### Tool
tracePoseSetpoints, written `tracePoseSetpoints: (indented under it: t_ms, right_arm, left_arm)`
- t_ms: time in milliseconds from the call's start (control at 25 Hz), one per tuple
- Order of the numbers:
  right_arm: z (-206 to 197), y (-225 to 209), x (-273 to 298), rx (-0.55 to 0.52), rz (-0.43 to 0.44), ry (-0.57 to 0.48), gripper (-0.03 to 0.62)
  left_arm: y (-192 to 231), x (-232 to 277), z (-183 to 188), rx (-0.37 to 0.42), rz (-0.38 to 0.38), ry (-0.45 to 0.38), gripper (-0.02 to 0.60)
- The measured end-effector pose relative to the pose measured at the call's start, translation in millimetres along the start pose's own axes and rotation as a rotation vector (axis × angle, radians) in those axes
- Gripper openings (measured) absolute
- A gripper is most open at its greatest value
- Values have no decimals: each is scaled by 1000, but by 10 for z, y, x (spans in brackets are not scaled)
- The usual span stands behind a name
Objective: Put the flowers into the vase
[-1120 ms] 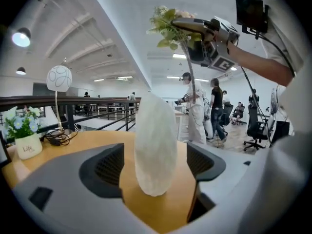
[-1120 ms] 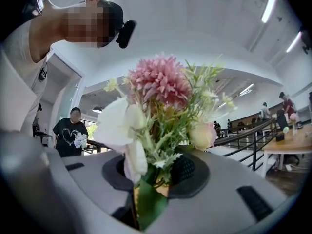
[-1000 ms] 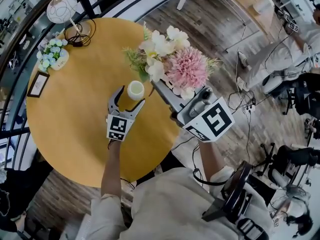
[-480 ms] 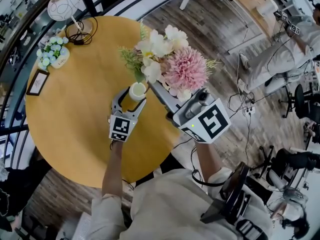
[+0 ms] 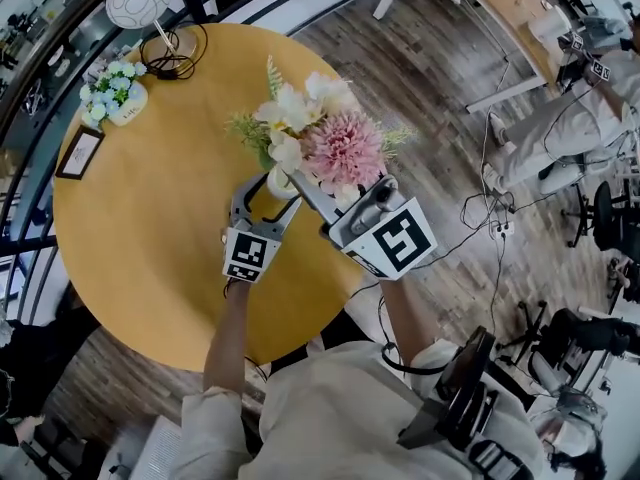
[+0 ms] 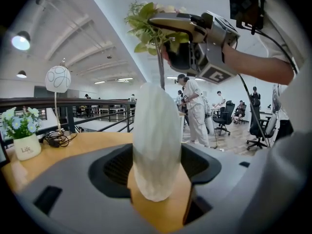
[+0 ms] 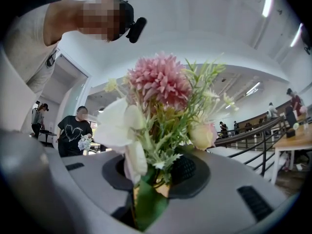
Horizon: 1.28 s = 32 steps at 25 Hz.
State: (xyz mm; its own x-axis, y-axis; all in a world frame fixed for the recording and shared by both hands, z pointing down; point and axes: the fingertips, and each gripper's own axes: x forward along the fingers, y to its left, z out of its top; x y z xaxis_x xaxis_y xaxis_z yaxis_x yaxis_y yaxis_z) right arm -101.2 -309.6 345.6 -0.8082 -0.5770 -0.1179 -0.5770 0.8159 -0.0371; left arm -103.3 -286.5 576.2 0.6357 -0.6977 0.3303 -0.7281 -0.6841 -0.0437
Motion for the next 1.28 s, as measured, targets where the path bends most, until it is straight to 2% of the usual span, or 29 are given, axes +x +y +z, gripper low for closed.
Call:
tracePoseSetpoints:
  t_ms: [280,760,960,1120,1280]
  right_arm:
    - [-568,74,-46,61,-6,46,135]
    - [-1021,106,-133,94,-6,102,136]
    - [-1152,142,-172,54,-17,133,154]
    - [-1152,150,-162,13,-15,145,196]
    - [-1242,131,-204,64,-2,226,285]
  left_arm:
    - [-11,4,20,-4,5,-6,316]
    - [-14,6,19,-9,21,-16,316]
    - [-11,3,24,-8,26,-17,316]
    - [-10,5,17,-3,29,-18,316]
    - [-1,9,6,-7,35,-20,316]
